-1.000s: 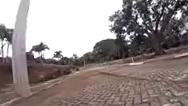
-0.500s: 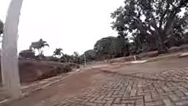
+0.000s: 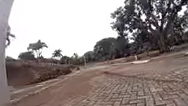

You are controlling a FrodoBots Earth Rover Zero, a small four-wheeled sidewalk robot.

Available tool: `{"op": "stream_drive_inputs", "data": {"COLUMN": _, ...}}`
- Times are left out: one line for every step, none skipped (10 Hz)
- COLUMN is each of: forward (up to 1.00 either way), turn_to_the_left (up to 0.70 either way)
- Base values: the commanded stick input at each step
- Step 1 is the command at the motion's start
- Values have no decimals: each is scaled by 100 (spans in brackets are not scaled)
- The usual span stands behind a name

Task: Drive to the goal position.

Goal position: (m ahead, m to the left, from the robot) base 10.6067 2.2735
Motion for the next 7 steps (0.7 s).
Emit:
{"op": "stream_drive_inputs", "data": {"forward": 85, "turn_to_the_left": 0}}
{"op": "stream_drive_inputs", "data": {"forward": 85, "turn_to_the_left": 0}}
{"op": "stream_drive_inputs", "data": {"forward": 85, "turn_to_the_left": 0}}
{"op": "stream_drive_inputs", "data": {"forward": 85, "turn_to_the_left": 0}}
{"op": "stream_drive_inputs", "data": {"forward": 85, "turn_to_the_left": 0}}
{"op": "stream_drive_inputs", "data": {"forward": 85, "turn_to_the_left": 0}}
{"op": "stream_drive_inputs", "data": {"forward": 85, "turn_to_the_left": 0}}
